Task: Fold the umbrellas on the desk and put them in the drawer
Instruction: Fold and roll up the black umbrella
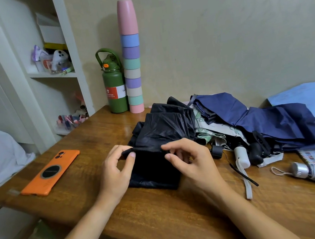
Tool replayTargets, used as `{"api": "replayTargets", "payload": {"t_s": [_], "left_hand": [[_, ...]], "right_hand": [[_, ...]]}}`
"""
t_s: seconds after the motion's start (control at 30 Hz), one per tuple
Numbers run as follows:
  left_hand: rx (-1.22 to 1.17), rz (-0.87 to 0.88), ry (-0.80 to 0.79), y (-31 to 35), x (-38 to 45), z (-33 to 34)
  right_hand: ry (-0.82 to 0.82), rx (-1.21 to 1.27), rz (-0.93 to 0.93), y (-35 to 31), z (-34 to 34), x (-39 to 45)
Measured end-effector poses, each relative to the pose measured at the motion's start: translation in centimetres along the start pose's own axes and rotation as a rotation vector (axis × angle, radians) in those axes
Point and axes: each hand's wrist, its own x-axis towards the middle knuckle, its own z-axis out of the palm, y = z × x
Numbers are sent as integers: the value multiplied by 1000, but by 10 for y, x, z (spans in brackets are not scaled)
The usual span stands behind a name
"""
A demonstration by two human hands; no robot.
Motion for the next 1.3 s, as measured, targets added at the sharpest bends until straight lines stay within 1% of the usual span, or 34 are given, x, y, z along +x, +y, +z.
{"api": "replayTargets", "payload": {"t_s": [0.17, 0.23, 0.4, 0.53, 0.6, 0.63, 0.7, 0.77, 0.8, 0.83, 0.87, 0.9, 1.0, 1.03, 1.07, 1.13, 1.2, 1.3], "left_hand": [[-5, -2, 18, 1, -1, 0], [-7, 2, 30, 2, -1, 0], [-26, 32, 42, 3, 0, 0], [-77, 16, 27, 1, 1, 0], [-144, -26, -22, -1, 1, 0], [-194, -75, -56, -2, 1, -1], [-310, -260, -102, -2, 2, -1], [-360, -431, -125, -2, 5, 1], [-332, -468, -137, -1, 5, 3], [-285, -482, -151, -2, 6, 5], [-243, -484, -172, -3, 6, 6], [-207, -485, -205, -6, 5, 7], [-52, -462, -338, -8, 3, 7], [15, -440, -375, -7, 3, 7], [100, -400, -408, -5, 4, 7], [319, -274, -495, 0, 4, 11], [488, -182, -591, 1, 2, 16], [636, -151, -670, 0, -1, 21]], "right_hand": [[87, 101, 26, 6, 3, 1], [105, 106, 35, 3, 4, 0], [84, -27, -3, -1, 5, -1], [22, -125, -60, -2, 3, 1], [-67, -130, -58, -2, -1, 3], [-146, -96, -36, -2, -5, 5], [-353, -10, 42, 1, -11, 6], [-560, -38, 98, 4, -15, 5], [-644, -68, 124, 5, -14, 4], [-691, -97, 141, 7, -12, 2], [-687, -126, 138, 10, -10, 1], [-632, -169, 110, 12, -8, 1], [-362, -362, 33, 22, -5, 3], [-323, -428, 42, 26, -6, 4], [-323, -491, 66, 31, -6, 4], [-388, -609, 143, 41, -6, 3], [-423, -689, 195, 47, -5, 0], [-410, -703, 198, 47, -5, 0]]}}
